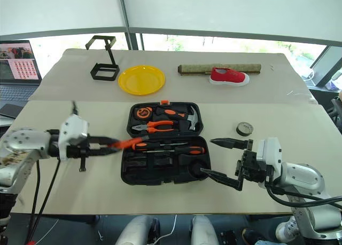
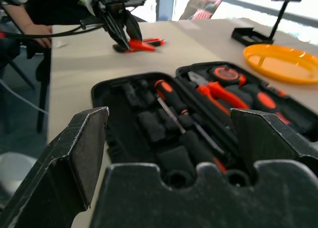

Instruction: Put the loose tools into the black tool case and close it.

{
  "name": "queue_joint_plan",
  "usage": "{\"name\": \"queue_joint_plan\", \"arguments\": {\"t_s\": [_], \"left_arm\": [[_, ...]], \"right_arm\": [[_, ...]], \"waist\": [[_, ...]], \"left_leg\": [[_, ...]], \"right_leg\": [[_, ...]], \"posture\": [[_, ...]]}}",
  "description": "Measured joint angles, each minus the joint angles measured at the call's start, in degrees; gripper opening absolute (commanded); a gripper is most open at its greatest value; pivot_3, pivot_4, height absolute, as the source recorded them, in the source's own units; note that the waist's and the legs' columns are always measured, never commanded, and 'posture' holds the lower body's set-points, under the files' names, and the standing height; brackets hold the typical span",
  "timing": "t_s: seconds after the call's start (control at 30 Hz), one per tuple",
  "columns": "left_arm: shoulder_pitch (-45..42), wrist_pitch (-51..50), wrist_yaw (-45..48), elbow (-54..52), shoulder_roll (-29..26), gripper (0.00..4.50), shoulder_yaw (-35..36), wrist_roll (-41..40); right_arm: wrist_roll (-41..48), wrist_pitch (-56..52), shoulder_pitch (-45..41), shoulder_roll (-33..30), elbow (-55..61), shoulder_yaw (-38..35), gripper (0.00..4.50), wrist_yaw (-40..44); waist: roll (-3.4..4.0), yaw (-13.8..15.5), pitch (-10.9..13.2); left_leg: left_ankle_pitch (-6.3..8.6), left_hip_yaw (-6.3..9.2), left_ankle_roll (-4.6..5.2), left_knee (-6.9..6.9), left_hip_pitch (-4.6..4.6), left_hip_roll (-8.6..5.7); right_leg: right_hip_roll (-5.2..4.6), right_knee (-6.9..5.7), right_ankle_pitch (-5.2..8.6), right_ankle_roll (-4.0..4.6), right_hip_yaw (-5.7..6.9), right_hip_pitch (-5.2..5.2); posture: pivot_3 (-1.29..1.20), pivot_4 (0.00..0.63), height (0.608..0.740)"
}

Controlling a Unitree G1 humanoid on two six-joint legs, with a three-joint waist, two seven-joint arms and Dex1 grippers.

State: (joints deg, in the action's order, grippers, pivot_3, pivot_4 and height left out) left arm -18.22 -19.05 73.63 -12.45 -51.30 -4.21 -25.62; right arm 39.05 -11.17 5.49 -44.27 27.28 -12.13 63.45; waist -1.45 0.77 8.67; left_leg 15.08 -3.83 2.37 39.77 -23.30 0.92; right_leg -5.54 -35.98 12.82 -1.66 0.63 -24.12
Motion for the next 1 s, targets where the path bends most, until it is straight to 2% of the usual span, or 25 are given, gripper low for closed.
{"name": "queue_joint_plan", "arguments": {"t_s": [0.27, 0.6, 0.77, 1.0], "left_arm": [[-4.85, -5.02, -5.0, -0.99, 3.67, 0.47, -11.08, 9.96], [-8.97, -8.18, -5.29, -0.61, 3.17, 0.47, -15.32, 16.9], [-10.61, -11.06, -4.59, -2.47, 1.75, 0.47, -16.8, 18.71], [-12.51, -16.39, -5.22, -3.63, 3.21, 0.47, -19.18, 19.84]], "right_arm": [[-0.02, -2.16, -0.7, 0.18, 3.82, 0.52, 4.5, -2.79], [-0.9, -2.07, -0.69, 1.2, 4.05, 0.72, 4.5, -3.83], [-1.79, -1.85, -0.66, 1.73, 3.93, 1.14, 4.5, -3.57], [-1.93, -1.81, -0.63, 2.61, 3.84, 2.32, 4.5, -3.57]], "waist": [[-0.07, -0.09, 0.03], [-0.08, -0.07, 0.03], [-0.07, -0.16, 0.03], [-0.05, 0.07, 0.02]], "left_leg": [[0.0, 0.03, 0.01, 0.03, -0.01, 0.01], [0.0, 0.03, 0.01, 0.05, 0.01, 0.0], [0.0, 0.03, 0.01, 0.04, 0.05, 0.01], [0.0, 0.04, 0.01, 0.07, 0.12, -0.02]], "right_leg": [[0.21, -0.02, 0.01, -0.05, -0.08, -0.01], [0.2, -0.03, 0.02, -0.07, -0.08, 0.01], [0.24, -0.05, 0.03, -0.07, -0.11, 0.02], [0.21, -0.06, 0.04, -0.09, -0.11, 0.13]], "posture": [[0.0, 0.15, 0.74], [0.0, 0.15, 0.74], [0.0, 0.15, 0.74], [0.0, 0.15, 0.74]]}}
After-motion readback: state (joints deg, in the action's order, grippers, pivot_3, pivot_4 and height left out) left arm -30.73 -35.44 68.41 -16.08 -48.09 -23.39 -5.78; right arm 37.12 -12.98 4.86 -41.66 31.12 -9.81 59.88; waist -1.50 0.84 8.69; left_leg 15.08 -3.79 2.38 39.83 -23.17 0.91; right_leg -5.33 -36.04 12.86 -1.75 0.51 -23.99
